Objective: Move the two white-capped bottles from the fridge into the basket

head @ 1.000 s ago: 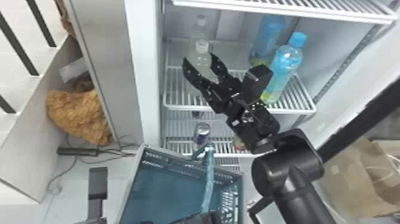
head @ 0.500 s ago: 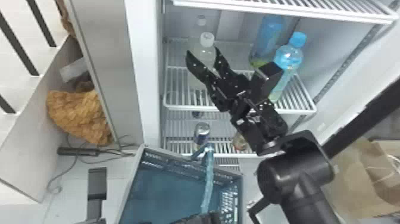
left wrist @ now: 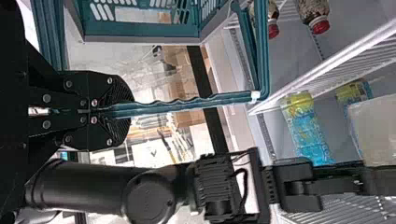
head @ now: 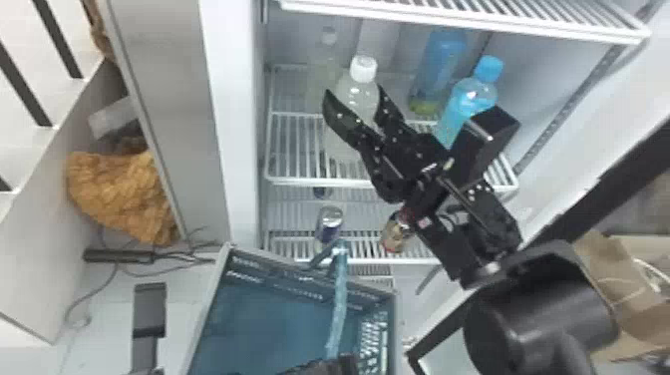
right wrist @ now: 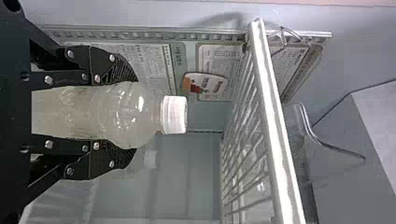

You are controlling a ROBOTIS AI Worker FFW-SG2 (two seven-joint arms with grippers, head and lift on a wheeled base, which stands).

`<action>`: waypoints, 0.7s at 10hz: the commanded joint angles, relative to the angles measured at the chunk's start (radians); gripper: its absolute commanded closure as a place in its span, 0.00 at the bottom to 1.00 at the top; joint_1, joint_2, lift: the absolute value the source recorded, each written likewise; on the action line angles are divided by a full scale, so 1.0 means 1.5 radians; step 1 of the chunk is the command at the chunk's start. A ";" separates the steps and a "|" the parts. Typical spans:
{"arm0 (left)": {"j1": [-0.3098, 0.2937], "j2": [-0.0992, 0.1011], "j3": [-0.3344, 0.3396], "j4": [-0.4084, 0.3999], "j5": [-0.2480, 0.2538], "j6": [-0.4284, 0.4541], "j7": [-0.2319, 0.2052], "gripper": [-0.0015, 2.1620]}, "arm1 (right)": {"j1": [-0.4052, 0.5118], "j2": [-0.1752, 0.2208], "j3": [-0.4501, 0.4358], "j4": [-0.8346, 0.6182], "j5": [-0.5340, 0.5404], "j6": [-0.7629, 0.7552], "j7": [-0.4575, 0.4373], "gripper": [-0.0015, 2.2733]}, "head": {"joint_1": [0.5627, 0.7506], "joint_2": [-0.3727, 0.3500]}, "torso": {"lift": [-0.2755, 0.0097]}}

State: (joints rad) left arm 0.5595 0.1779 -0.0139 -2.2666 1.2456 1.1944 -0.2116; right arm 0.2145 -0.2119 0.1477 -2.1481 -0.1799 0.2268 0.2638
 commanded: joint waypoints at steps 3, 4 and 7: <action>0.000 0.000 0.001 0.000 0.000 -0.001 0.000 0.55 | 0.114 0.000 -0.051 -0.135 -0.010 0.070 0.000 0.40 | 0.70 0.19 | 0.97; 0.000 0.000 0.001 0.000 -0.001 -0.001 0.000 0.55 | 0.147 0.000 -0.059 -0.171 -0.014 0.084 0.000 0.40 | 0.70 0.17 | 0.97; 0.000 -0.001 0.003 0.000 -0.001 -0.001 0.000 0.55 | 0.250 0.014 -0.098 -0.270 -0.026 0.111 0.000 0.40 | 0.70 0.14 | 0.97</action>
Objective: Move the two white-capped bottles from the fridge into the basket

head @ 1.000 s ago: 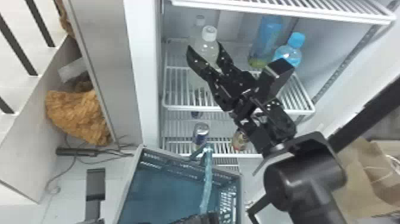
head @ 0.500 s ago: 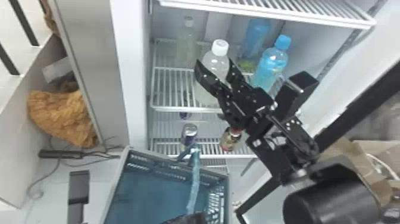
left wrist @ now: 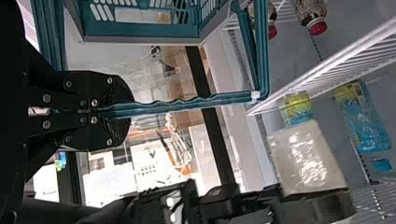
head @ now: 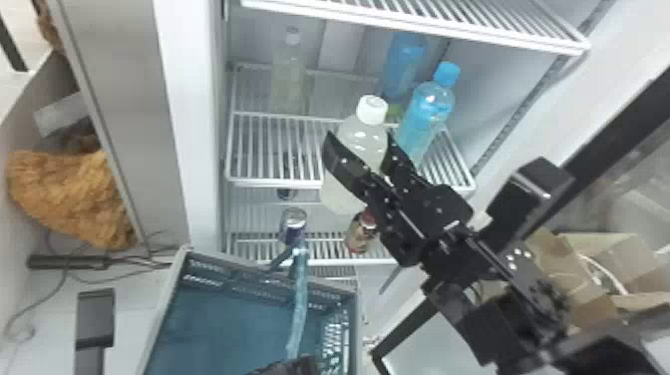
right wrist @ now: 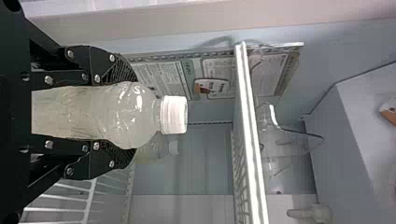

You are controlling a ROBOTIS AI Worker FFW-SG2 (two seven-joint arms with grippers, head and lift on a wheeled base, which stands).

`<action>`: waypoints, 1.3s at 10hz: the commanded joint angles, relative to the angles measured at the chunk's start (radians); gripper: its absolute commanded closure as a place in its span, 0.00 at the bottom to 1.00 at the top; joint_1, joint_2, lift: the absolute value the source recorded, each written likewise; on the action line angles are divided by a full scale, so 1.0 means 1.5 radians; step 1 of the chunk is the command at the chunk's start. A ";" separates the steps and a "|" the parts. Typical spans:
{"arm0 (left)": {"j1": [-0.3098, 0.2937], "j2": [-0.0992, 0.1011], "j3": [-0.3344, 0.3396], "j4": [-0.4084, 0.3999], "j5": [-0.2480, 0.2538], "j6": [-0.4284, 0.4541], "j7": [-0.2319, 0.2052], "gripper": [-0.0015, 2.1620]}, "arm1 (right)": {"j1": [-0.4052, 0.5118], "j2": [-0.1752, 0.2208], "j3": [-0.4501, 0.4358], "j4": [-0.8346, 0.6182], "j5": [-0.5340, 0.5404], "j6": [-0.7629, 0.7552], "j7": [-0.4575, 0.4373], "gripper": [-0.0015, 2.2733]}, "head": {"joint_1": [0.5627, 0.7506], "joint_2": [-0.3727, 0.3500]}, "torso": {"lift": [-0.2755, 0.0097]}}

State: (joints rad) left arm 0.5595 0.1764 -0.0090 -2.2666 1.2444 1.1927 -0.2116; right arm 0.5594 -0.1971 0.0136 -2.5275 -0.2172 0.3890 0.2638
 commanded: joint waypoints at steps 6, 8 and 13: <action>0.005 0.001 0.002 0.000 0.000 0.000 0.000 0.55 | 0.190 0.038 -0.081 -0.153 0.011 0.089 -0.003 0.40 | 0.70 0.03 | 0.97; 0.007 0.001 0.003 0.000 0.000 0.000 0.000 0.55 | 0.224 0.040 -0.092 -0.194 0.020 0.145 -0.003 0.40 | 0.70 0.03 | 0.97; 0.005 0.001 0.003 0.000 -0.001 0.000 0.000 0.55 | 0.221 0.036 -0.095 -0.202 -0.024 0.343 -0.001 0.40 | 0.70 0.03 | 0.97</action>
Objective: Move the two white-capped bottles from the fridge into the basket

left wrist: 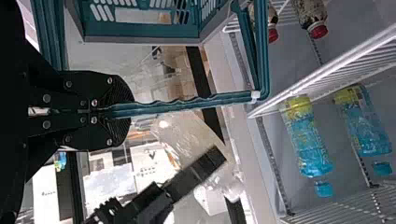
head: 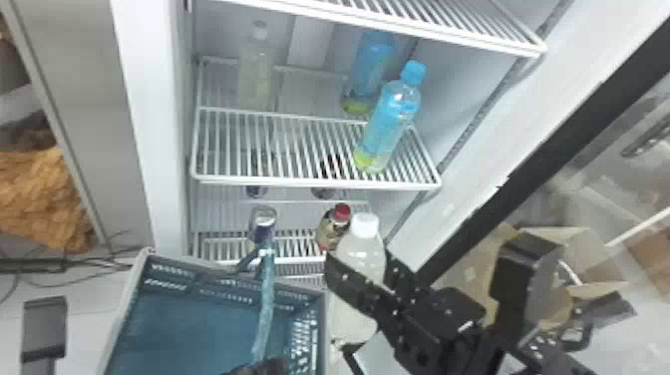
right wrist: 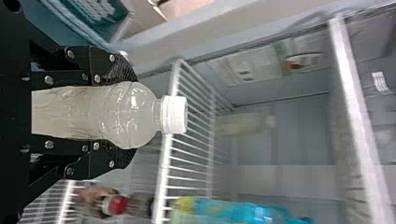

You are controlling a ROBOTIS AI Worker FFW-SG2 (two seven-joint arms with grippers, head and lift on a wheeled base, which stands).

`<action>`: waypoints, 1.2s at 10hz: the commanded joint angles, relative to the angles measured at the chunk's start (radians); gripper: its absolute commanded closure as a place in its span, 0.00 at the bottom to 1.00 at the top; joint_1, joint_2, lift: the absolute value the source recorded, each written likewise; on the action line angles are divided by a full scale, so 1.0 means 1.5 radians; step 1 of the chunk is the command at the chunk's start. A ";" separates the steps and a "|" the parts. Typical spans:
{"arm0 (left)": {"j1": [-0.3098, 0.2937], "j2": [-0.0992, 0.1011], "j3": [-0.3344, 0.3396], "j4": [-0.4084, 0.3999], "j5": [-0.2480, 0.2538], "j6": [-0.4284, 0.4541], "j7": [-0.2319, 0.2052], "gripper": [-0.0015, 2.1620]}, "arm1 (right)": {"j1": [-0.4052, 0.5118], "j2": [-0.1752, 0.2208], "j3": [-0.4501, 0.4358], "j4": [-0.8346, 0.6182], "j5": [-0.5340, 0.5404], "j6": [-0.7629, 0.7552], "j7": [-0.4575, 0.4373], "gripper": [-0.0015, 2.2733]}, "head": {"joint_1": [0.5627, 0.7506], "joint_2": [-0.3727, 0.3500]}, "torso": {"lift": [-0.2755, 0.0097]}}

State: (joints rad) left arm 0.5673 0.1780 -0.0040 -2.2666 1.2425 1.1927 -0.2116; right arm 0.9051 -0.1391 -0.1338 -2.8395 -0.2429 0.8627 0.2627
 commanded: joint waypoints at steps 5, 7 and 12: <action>-0.002 0.000 0.000 0.000 0.000 0.000 0.000 0.55 | -0.116 -0.007 0.005 0.128 -0.049 0.163 0.067 0.40 | 0.70 0.03 | 0.97; -0.004 0.001 -0.001 0.000 0.000 0.000 0.000 0.55 | -0.157 -0.027 0.027 0.194 -0.093 0.191 0.084 0.40 | 0.70 0.03 | 0.97; -0.005 0.002 -0.004 0.002 0.000 0.000 0.000 0.55 | -0.193 -0.039 0.048 0.241 -0.081 0.169 0.117 0.13 | 0.70 0.07 | 0.97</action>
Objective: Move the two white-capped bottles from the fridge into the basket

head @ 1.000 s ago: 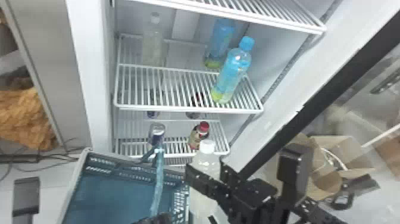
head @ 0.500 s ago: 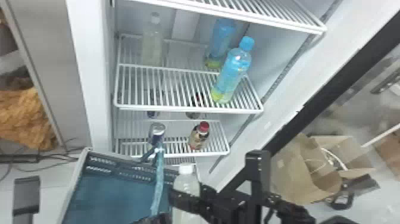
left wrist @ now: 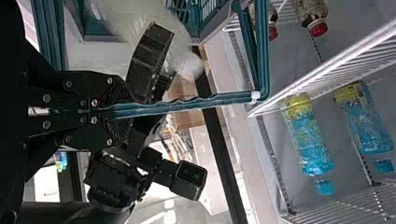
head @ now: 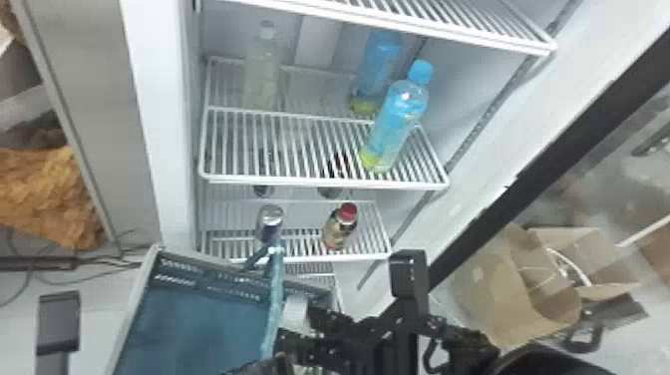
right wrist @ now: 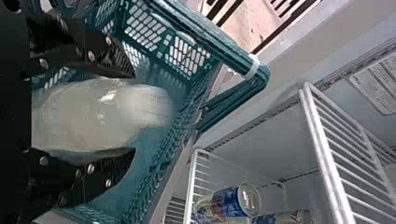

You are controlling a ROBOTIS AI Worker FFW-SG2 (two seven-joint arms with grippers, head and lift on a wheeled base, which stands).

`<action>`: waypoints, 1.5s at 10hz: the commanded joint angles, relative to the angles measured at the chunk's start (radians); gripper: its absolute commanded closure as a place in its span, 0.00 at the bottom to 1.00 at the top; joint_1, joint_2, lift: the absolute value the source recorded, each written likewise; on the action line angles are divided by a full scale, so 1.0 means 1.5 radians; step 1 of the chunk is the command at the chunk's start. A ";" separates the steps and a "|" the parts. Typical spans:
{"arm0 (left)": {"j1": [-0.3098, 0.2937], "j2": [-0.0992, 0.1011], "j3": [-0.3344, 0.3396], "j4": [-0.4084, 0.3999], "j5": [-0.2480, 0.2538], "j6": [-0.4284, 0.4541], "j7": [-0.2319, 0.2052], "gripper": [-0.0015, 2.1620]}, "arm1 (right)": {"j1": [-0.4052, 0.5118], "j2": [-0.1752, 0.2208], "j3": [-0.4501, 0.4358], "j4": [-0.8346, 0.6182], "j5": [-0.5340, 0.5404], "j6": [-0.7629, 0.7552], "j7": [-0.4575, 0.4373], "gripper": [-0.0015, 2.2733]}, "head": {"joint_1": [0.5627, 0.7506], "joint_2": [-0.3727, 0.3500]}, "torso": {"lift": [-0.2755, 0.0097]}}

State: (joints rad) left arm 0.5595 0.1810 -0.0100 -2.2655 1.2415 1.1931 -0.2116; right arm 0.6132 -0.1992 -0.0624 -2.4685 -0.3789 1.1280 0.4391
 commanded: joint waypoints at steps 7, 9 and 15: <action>0.002 0.000 0.003 -0.001 -0.001 0.000 0.000 0.55 | 0.085 0.040 -0.047 -0.126 0.130 -0.266 -0.060 0.05 | 0.70 0.03 | 0.97; 0.003 0.000 0.001 -0.001 0.001 0.000 0.000 0.55 | 0.067 0.040 -0.030 -0.081 0.132 -0.399 -0.088 0.05 | 0.70 0.03 | 0.97; 0.005 -0.001 -0.003 -0.001 0.005 -0.005 0.000 0.55 | -0.087 0.012 0.081 0.102 0.152 -0.611 -0.147 0.04 | 0.70 0.06 | 0.97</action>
State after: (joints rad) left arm 0.5650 0.1801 -0.0152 -2.2662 1.2471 1.1876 -0.2116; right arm 0.5033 -0.1783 0.0472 -2.3304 -0.1582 0.2177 0.2198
